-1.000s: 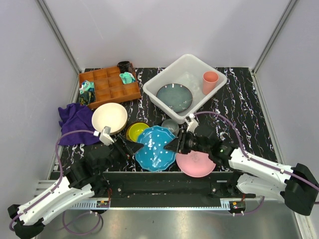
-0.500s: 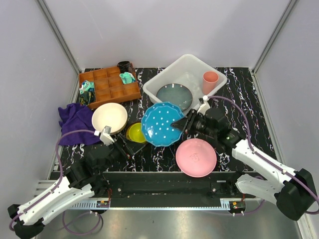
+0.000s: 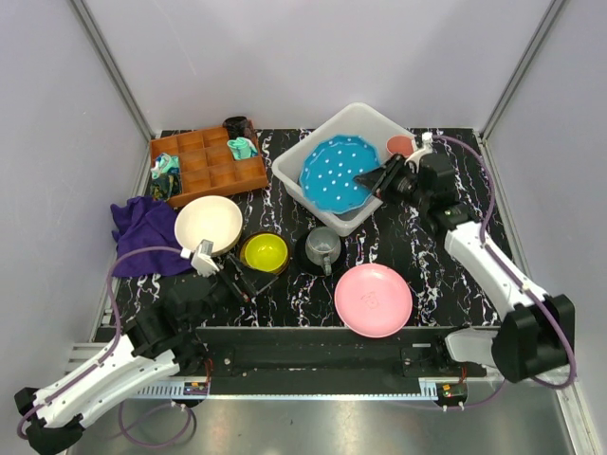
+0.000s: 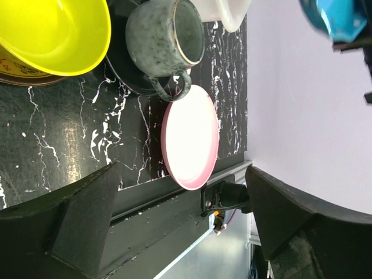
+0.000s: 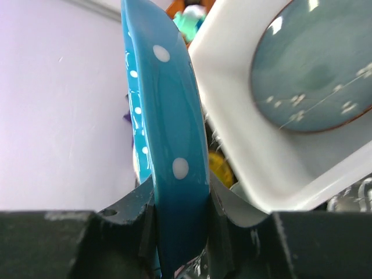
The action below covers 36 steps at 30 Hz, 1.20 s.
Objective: Place the mixed dishes into the plastic bin
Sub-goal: Place the plate in the plastic bin.
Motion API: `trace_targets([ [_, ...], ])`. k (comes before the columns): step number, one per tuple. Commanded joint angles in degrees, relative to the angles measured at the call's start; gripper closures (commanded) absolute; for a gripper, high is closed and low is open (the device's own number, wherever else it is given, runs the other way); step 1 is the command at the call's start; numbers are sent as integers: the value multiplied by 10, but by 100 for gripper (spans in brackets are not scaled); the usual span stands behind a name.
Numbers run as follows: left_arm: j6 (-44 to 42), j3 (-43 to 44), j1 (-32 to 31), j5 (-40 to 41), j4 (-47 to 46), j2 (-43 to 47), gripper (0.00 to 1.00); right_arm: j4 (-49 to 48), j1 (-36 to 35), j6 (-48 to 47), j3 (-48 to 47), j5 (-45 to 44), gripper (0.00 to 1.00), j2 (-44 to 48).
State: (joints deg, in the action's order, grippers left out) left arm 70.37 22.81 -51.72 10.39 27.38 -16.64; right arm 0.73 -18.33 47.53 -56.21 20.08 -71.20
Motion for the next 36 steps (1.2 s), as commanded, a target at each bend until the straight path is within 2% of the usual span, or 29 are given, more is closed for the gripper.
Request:
trace_targets([
  [1, -21, 22, -2, -9, -13, -23, 7, -79, 36, -23, -84, 44, 100, -52],
  [7, -33, 36, -2, -16, -14, -56, 5, -84, 62, -38, -149, 54, 100, -137],
  [18, -21, 19, -2, -20, -11, -24, 4, -63, 74, -82, -265, 42, 100, -278],
  [36, -18, 21, -2, -7, 11, -14, 1, -58, 75, -82, -333, 54, 100, -423],
])
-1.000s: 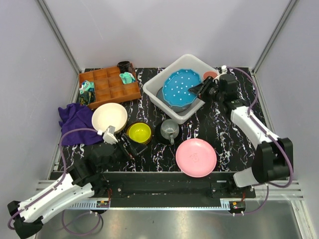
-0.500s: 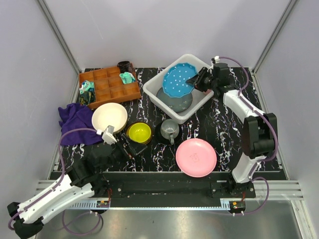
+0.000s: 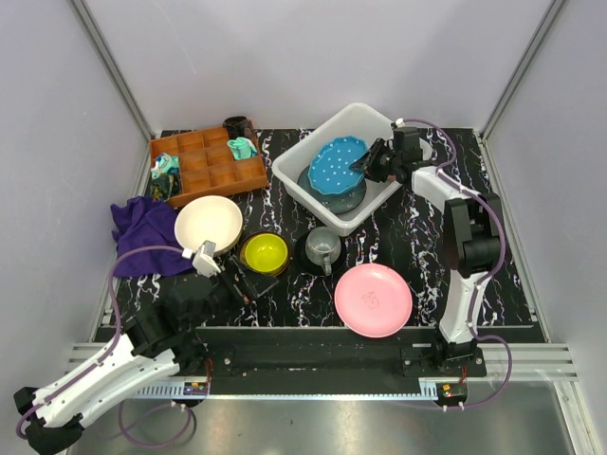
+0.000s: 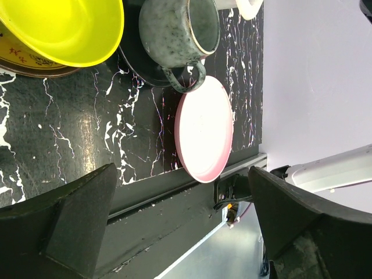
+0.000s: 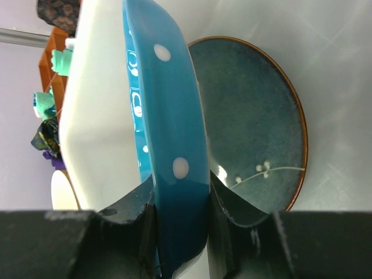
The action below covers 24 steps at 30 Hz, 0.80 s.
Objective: Place the mixed dishes into the plastic bin
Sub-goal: Place the plate in the plastic bin.
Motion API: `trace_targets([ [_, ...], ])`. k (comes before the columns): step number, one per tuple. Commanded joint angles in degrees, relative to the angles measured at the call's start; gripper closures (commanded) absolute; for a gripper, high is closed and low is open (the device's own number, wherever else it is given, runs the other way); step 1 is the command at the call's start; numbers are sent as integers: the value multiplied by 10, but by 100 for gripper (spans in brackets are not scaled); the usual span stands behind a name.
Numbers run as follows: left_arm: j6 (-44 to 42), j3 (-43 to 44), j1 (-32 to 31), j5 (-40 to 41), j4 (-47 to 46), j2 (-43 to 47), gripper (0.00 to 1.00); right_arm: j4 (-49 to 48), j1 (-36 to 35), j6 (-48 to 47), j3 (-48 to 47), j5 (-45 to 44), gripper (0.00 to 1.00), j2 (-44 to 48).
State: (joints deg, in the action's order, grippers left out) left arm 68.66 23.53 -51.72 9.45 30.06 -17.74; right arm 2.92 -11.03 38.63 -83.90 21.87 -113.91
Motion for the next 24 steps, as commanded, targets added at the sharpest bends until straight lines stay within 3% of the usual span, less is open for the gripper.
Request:
trace_targets([
  [1, 0, 13, -2, 2, -16, -3, 1, -78, 3, 8, -57, 40, 100, 0],
  [24, 16, -3, -2, 10, -4, 10, 1, -73, 2, 19, -105, 106, 100, -88],
])
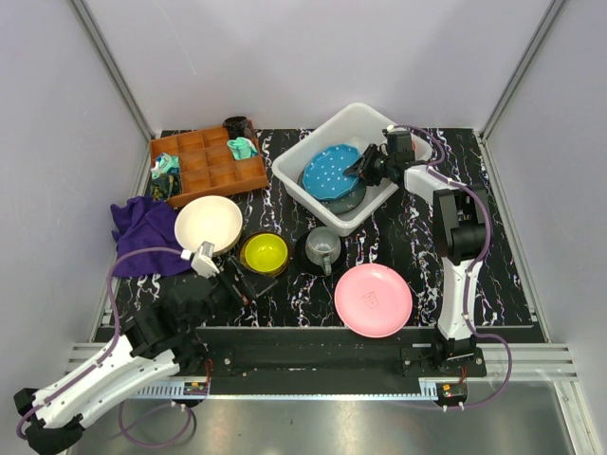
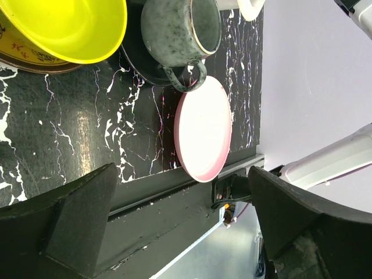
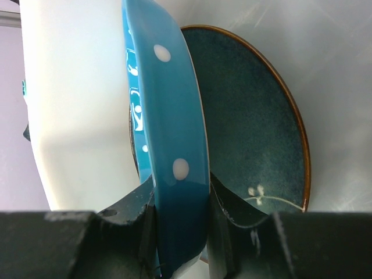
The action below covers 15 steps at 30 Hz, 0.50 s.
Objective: Place the mixed dishes into the plastic bin
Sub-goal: Place the plate in the plastic bin.
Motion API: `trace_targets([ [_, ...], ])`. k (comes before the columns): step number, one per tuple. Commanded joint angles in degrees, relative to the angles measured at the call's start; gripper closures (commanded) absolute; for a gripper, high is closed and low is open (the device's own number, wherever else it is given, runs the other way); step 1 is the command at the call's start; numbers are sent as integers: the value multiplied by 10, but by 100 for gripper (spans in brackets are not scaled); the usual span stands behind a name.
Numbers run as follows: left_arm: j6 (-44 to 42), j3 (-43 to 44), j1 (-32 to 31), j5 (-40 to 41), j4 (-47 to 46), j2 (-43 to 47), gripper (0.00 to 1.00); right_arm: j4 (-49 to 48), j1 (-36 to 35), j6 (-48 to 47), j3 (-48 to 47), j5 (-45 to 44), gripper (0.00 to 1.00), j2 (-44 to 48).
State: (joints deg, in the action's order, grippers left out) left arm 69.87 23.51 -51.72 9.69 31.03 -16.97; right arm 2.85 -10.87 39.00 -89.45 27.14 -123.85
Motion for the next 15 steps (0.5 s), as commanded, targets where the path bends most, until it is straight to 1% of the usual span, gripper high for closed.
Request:
trace_targets([
  [1, 5, -3, -2, 7, -13, 4, 1, -70, 2, 15, -53, 57, 100, 7],
  [7, 12, -10, -2, 9, -11, 15, 1, -58, 2, 16, -66, 71, 100, -11],
  [9, 16, -14, -2, 12, -10, 20, 1, -58, 2, 14, -66, 71, 99, -13],
  [12, 19, -17, -2, 13, -10, 26, 1, -53, 1, 11, -66, 71, 85, -14],
  [15, 20, -17, -2, 11, -9, 26, 1, -52, 2, 9, -65, 71, 78, -14],
])
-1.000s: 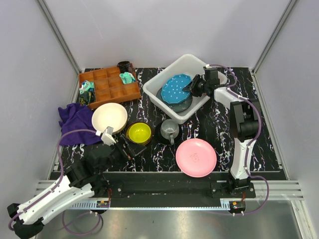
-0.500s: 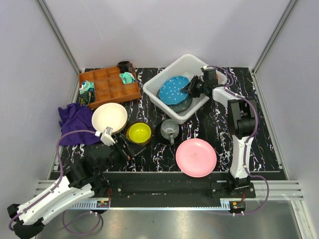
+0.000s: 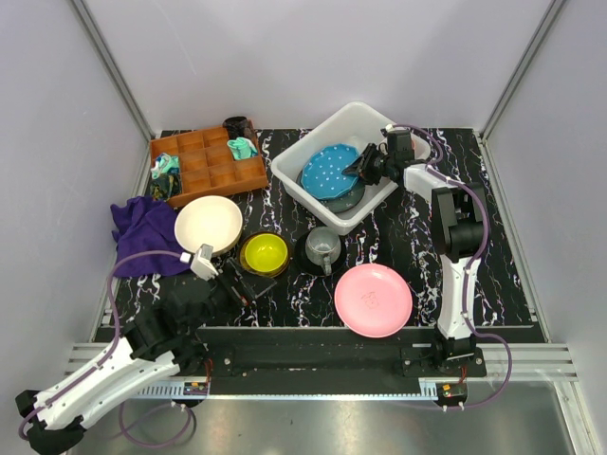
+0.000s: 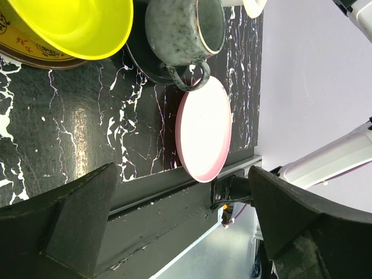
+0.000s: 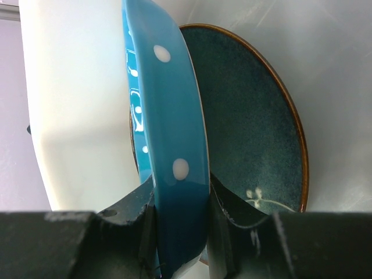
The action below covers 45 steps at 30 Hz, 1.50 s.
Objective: Place the mixed dishes into the plastic bin
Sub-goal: Place the plate in the plastic bin.
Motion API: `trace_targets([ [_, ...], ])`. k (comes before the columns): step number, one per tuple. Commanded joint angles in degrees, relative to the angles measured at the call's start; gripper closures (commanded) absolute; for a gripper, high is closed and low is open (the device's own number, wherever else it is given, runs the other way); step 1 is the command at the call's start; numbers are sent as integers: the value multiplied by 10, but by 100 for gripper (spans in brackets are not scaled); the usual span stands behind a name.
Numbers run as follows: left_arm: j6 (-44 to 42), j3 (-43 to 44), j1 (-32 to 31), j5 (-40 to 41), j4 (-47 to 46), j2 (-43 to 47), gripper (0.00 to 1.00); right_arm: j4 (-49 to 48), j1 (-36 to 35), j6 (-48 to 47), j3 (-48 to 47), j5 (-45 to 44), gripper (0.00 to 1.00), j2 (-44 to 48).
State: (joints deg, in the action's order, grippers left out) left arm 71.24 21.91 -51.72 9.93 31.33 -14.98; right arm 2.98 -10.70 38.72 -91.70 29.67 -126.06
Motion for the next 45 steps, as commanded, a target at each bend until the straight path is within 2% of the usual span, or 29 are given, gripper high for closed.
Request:
trace_targets([
  [1, 6, -2, -2, 8, -12, 7, 1, -54, 0, 12, -41, 45, 76, 8],
  [5, 4, 1, -2, 8, -12, 4, 1, -51, 0, 9, -38, 43, 66, 9],
  [6, 4, 0, -2, 8, -12, 4, 1, -49, 0, 7, -38, 43, 60, 9],
  [9, 6, 0, -2, 8, -12, 5, 1, -43, 0, 2, -38, 40, 51, 10],
  [15, 7, -3, -2, 9, -11, 7, 1, -38, 0, 0, -38, 38, 45, 8],
  [22, 7, -6, -2, 7, -12, 13, 1, -13, 0, -11, -40, 22, 34, 6],
  [45, 15, -21, -2, 4, -7, 33, 1, 145, -9, -92, -127, -67, 28, -12],
])
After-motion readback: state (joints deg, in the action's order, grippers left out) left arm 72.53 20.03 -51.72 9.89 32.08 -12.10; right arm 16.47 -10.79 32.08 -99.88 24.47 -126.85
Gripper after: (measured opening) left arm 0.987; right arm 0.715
